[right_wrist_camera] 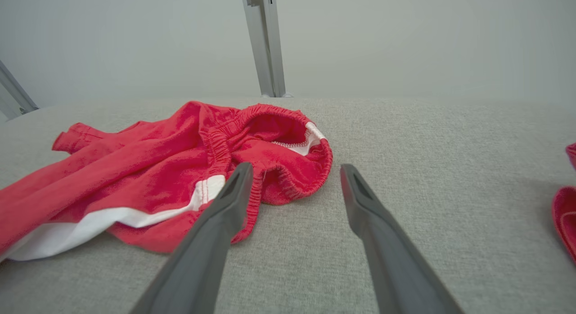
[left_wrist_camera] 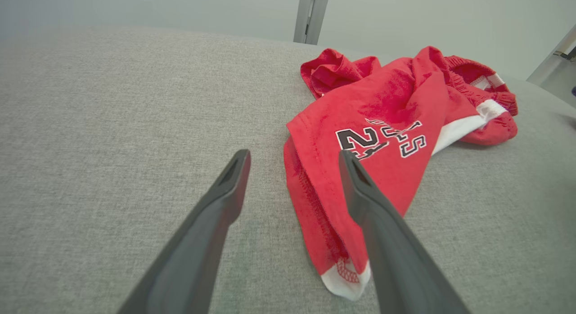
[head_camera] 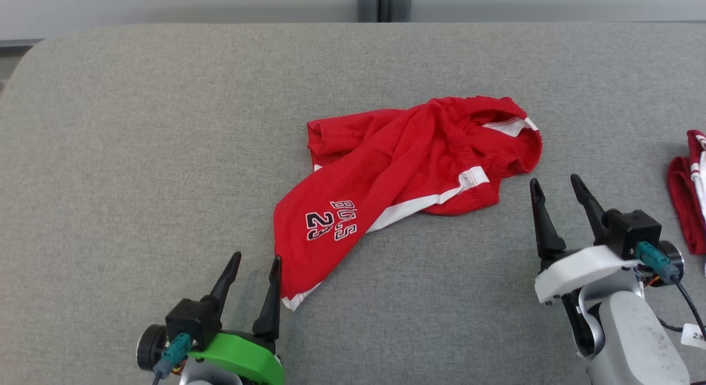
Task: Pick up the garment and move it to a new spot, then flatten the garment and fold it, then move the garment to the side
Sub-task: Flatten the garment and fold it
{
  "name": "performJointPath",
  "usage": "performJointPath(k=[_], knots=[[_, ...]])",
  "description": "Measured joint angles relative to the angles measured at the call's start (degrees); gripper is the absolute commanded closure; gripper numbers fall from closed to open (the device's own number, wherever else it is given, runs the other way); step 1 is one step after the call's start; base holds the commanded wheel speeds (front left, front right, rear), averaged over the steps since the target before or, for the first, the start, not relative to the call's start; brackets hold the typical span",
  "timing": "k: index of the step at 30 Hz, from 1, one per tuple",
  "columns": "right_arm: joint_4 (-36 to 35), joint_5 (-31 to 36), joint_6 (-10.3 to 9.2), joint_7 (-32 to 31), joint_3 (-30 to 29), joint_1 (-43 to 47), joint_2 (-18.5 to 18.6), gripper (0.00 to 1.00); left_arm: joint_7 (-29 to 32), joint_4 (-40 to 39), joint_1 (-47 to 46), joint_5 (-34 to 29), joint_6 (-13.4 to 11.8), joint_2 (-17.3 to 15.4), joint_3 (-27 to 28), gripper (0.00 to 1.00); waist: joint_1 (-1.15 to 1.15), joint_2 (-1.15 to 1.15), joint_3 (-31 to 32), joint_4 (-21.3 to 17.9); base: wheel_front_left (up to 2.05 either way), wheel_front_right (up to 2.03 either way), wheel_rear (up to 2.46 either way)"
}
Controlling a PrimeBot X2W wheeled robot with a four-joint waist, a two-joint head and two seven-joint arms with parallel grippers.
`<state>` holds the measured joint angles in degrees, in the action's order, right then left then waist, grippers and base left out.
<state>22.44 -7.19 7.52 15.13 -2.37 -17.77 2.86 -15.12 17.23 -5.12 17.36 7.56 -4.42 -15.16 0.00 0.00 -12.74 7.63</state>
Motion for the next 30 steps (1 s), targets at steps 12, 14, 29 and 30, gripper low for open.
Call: performJointPath(k=[12, 14, 29, 30], knots=[[0.07, -1.02, 0.00, 0.00, -0.51, 7.16, -0.05, 0.00, 0.00, 4.55, 4.50, 0.62, 0.00, -0.65, -5.73, 0.00, 0.00, 0.00, 5.14, -3.69, 0.00, 0.00, 0.00], [0.13, -1.02, 0.00, 0.00, -0.38, 7.40, -0.04, 0.00, 0.00, 5.37, 4.50, 1.04, 0.00, -0.68, -5.81, 0.00, 0.00, 0.00, 5.18, -3.77, 0.00, 0.00, 0.00], [0.21, -0.80, 0.00, 0.00, 1.27, 6.80, -0.07, 0.00, 0.00, 9.21, 0.57, 7.06, 0.00, -2.47, -9.70, 0.00, 0.00, 0.00, 3.23, -4.45, 0.00, 0.00, 0.00], [0.22, -0.80, 0.00, 0.00, 1.32, 6.78, -0.07, 0.00, 0.00, 9.07, 0.51, 7.30, 0.00, -2.48, -9.49, 0.00, 0.00, 0.00, 3.15, -4.47, 0.00, 0.00, 0.00]])
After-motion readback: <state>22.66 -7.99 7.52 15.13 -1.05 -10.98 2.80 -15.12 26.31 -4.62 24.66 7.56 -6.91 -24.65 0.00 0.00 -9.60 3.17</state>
